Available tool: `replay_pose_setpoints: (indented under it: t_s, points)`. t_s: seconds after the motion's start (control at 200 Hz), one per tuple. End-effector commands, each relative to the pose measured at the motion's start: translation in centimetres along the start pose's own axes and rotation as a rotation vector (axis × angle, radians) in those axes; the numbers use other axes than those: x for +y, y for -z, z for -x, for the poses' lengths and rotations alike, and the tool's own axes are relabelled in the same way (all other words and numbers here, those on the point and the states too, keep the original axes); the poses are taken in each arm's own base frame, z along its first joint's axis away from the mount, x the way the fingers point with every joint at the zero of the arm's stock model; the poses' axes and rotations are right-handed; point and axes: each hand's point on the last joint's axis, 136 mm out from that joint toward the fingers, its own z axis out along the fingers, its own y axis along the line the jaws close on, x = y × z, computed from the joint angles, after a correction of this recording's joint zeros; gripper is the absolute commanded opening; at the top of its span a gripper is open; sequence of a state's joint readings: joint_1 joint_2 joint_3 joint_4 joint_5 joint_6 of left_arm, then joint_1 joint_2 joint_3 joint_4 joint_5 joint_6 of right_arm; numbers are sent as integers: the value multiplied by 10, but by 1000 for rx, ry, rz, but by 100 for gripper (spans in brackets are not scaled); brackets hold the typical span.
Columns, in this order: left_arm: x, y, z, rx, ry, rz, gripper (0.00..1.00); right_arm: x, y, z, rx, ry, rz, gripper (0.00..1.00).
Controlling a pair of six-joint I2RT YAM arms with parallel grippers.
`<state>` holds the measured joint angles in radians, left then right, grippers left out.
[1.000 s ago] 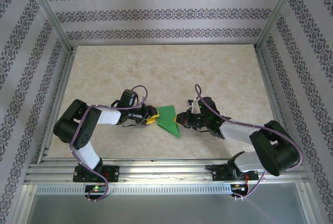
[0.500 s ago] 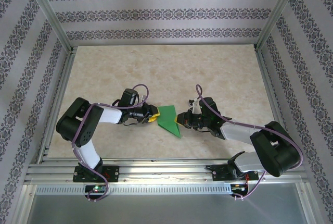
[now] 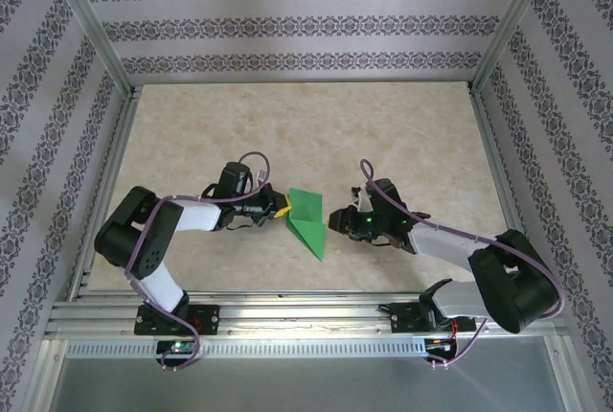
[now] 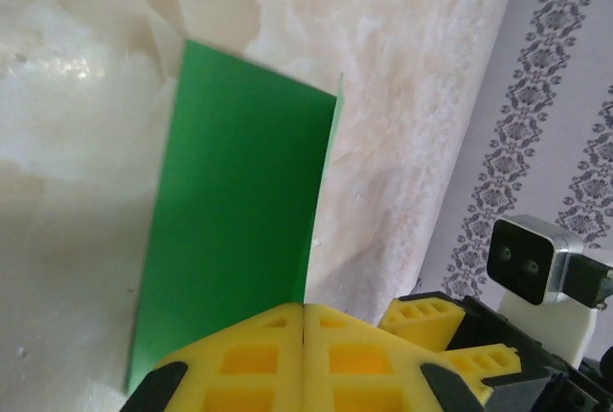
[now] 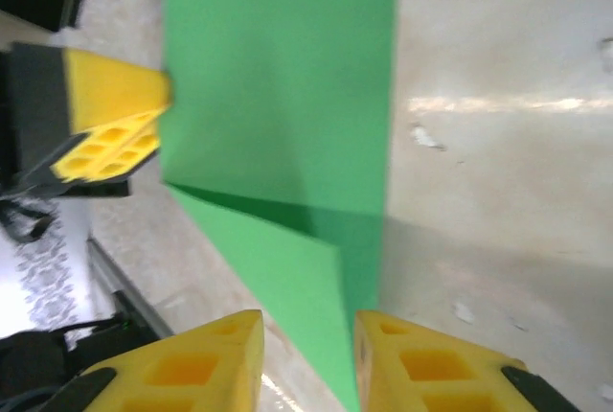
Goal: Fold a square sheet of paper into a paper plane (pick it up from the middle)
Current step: Fourth fold the wing at the center of the table.
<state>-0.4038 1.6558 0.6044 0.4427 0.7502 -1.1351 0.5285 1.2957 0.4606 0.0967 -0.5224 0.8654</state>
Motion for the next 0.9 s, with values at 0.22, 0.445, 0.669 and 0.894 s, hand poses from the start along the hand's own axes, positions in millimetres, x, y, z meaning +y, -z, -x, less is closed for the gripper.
replay_pose_setpoints:
  t_s: [0.22, 0.445, 0.669, 0.894]
  points:
    - [3, 24, 4, -239, 19, 82, 0, 21, 15, -12, -264, 772, -310, 42]
    - [0, 33, 2, -390, 66, 95, 0, 43, -10, -30, -279, 1141, -396, 40]
    - [-3, 34, -3, -394, 62, 100, 0, 54, -39, -24, -335, 1278, -467, 40]
    - [-4, 32, -5, -380, 55, 96, 0, 48, -56, -23, -329, 1307, -483, 38]
